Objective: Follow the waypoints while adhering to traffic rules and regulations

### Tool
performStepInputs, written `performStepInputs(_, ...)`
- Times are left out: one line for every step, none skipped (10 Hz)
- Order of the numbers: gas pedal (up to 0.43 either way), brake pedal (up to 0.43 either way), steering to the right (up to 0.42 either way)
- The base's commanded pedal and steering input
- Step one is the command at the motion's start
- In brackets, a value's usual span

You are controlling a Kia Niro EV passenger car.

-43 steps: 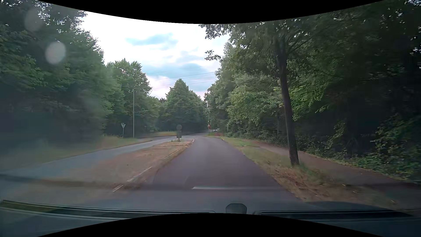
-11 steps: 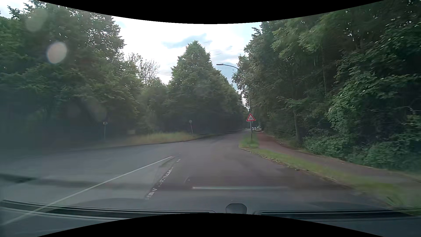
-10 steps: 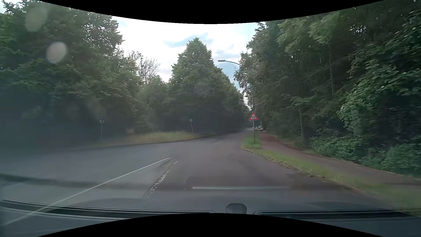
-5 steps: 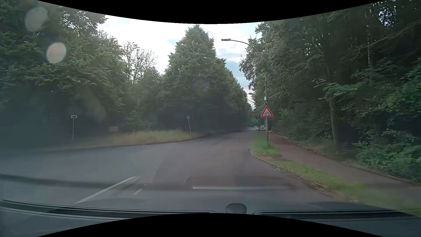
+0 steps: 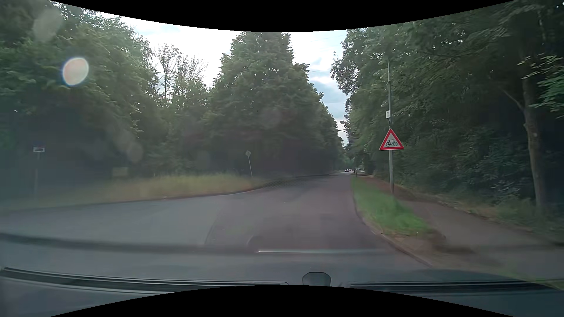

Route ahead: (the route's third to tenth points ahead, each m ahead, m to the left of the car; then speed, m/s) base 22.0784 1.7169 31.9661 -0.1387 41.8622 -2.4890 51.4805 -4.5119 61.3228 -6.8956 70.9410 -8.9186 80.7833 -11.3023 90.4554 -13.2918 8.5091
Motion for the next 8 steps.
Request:
performStepInputs(0.110, 0.000, 0.012)
performStepInputs(0.118, 0.000, 0.024)
performStepInputs(0.118, 0.000, 0.040)
performStepInputs(0.118, 0.000, 0.053)
performStepInputs(0.118, 0.000, 0.059)
performStepInputs(0.118, 0.000, 0.063)
performStepInputs(0.118, 0.000, 0.057)
performStepInputs(0.118, 0.000, 0.050)
